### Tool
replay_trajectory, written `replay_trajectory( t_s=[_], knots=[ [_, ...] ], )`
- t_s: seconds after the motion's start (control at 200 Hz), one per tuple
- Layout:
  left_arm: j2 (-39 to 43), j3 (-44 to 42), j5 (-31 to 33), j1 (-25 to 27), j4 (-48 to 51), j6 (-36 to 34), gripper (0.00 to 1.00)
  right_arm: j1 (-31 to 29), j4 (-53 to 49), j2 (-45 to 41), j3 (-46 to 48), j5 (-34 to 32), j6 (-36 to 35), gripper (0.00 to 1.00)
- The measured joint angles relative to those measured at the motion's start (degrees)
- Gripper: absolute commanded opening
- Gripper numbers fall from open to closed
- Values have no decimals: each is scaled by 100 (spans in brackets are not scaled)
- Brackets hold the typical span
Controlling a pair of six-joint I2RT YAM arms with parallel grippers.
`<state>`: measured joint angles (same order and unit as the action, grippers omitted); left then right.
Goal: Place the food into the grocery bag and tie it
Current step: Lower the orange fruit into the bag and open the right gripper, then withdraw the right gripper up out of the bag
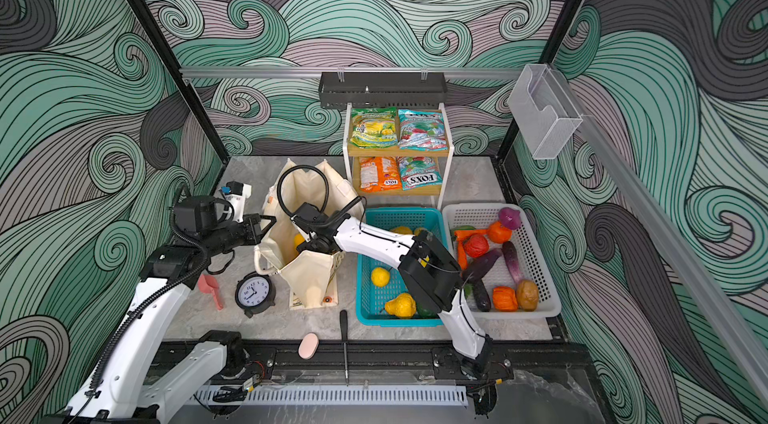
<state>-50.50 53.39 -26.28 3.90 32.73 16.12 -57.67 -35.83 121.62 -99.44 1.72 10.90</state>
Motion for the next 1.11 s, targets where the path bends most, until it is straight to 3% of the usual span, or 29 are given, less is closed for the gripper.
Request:
replay_trajectory(
  t_s=[0.235, 0.32, 0.59, 0.615, 0.655, 0.861, 1.106],
  knots=[
    [0, 0, -2, 0, 0, 0, 0, -2, 101, 315, -275, 2, 2, 61],
    [0, 0, -2, 0, -2, 0, 0, -2, 170, 435, -319, 7, 9, 69],
    [0, 0, 0, 0, 0, 0, 0, -11, 87, 417, -323, -20, 68, 84],
    [0, 0, 0, 0, 0, 0, 0, -11, 66, 391, -323, -22, 63, 87],
    [0, 0, 0, 0, -2, 0, 0, -11, 31, 323, -326, -15, 79, 99],
    [0, 0, 2, 0, 0, -2, 0, 0, -153, -223, -474, 76, 22, 100],
    [0, 0, 2, 0, 2, 0, 0, -2, -138, -1563, -404, -26, 24, 100]
  ],
)
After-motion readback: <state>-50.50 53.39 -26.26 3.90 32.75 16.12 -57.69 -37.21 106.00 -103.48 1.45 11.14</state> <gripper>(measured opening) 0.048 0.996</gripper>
